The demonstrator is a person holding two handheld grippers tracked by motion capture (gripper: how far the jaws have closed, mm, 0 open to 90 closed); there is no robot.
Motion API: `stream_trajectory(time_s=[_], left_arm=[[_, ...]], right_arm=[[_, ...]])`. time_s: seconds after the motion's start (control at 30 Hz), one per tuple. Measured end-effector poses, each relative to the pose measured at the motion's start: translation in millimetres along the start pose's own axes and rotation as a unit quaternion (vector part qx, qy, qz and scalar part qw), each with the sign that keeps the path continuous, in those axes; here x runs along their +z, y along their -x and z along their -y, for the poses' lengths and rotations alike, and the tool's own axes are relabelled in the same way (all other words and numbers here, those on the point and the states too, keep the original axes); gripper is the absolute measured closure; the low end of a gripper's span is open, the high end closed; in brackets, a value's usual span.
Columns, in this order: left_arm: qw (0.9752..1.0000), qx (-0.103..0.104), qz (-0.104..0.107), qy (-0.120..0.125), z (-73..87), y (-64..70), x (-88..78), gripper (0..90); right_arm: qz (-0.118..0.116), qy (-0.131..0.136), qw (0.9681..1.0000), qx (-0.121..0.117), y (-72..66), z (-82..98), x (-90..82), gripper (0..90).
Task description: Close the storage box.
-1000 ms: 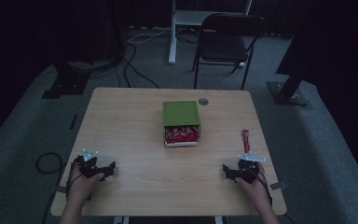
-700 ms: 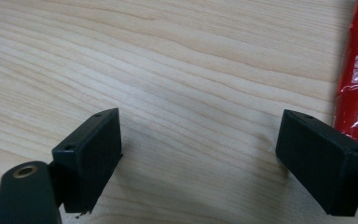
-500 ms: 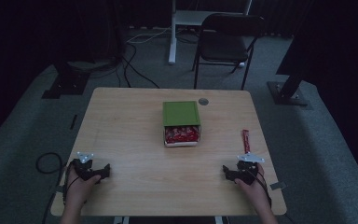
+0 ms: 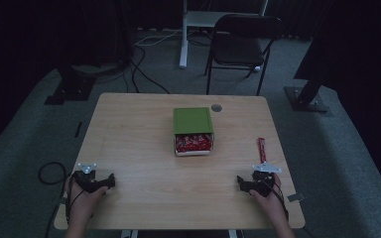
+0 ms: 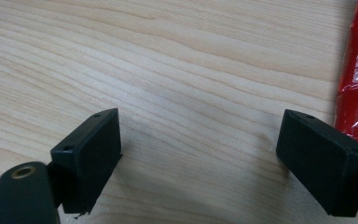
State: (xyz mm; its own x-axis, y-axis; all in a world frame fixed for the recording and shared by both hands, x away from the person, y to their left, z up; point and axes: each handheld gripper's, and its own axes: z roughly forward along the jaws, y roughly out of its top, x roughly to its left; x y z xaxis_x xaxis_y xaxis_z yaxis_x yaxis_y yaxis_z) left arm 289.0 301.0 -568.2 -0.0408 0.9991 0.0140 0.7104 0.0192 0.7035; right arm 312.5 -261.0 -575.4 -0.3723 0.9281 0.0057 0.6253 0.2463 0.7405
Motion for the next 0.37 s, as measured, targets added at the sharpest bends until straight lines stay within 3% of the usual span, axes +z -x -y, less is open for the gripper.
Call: stream_trajectory(time_s=[0.37], left_arm=[[1.0000,-0.002,-0.002,0.000,-0.1,0.2,0.2,2.2]], right_arm=[[-0.002,-0.001,1.0000,-0.001,-0.2,-0.2,0.2,12.4]])
